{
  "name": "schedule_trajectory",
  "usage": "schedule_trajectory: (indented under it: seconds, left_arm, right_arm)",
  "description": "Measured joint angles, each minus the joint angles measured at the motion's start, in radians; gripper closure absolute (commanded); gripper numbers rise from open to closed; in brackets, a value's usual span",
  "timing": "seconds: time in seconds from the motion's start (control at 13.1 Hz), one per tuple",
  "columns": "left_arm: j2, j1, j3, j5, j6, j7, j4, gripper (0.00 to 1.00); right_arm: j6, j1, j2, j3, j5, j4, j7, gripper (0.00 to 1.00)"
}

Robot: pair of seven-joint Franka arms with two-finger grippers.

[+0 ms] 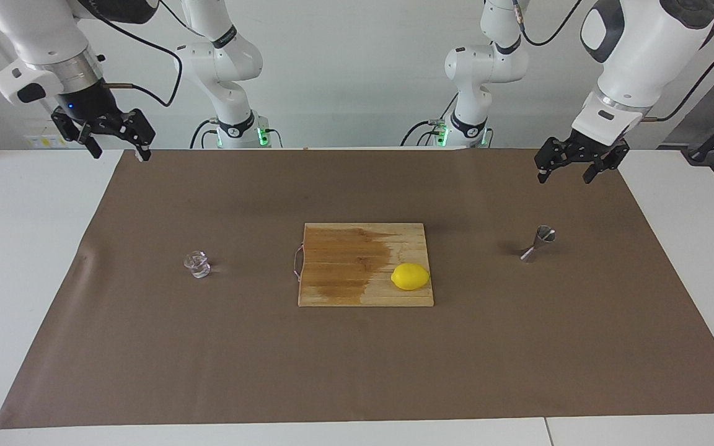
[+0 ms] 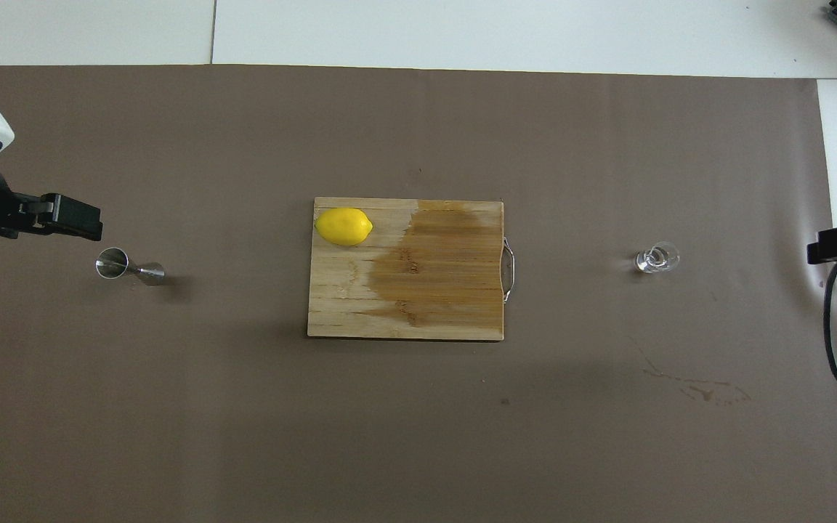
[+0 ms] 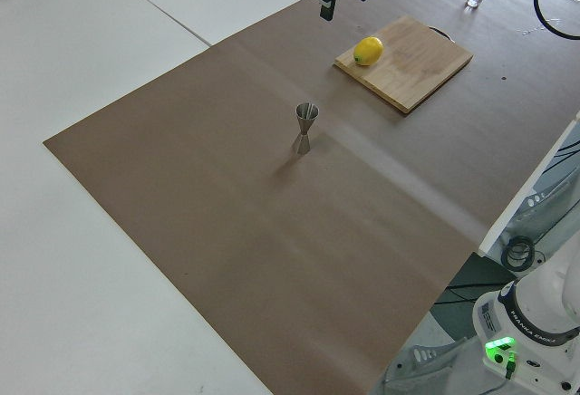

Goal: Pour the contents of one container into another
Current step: 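Open the left gripper at its rest position beside the metal cup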

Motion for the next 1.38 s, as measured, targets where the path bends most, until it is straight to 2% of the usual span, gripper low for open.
schedule_trajectory:
  seconds: [0.61,0.84,1.07,1.38]
  left_arm:
    - [-0.002,0.002,0.005,-0.025,-0.001,0.001,0.0,0.0]
    - [-0.001,0.052,0.019,-0.176,-0.015,-0.005,-0.002,0.0]
    - [0.012,0.11,0.024,-0.266,-0.062,-0.019,-0.006,0.0]
    - [0.11,0.199,0.022,-0.447,-0.152,-0.135,0.031,0.0]
  right_arm:
    - [0.0,0.0,0.0,0.0,0.0,0.0,0.0,0.0]
    - [0.0,-0.002,0.0,-0.004,0.0,0.0,0.0,0.0]
    - [0.0,-0.002,-0.001,-0.007,0.0,0.0,0.009,0.0]
    - [0.0,-0.001,-0.002,-0.004,0.0,0.0,0.078,0.0]
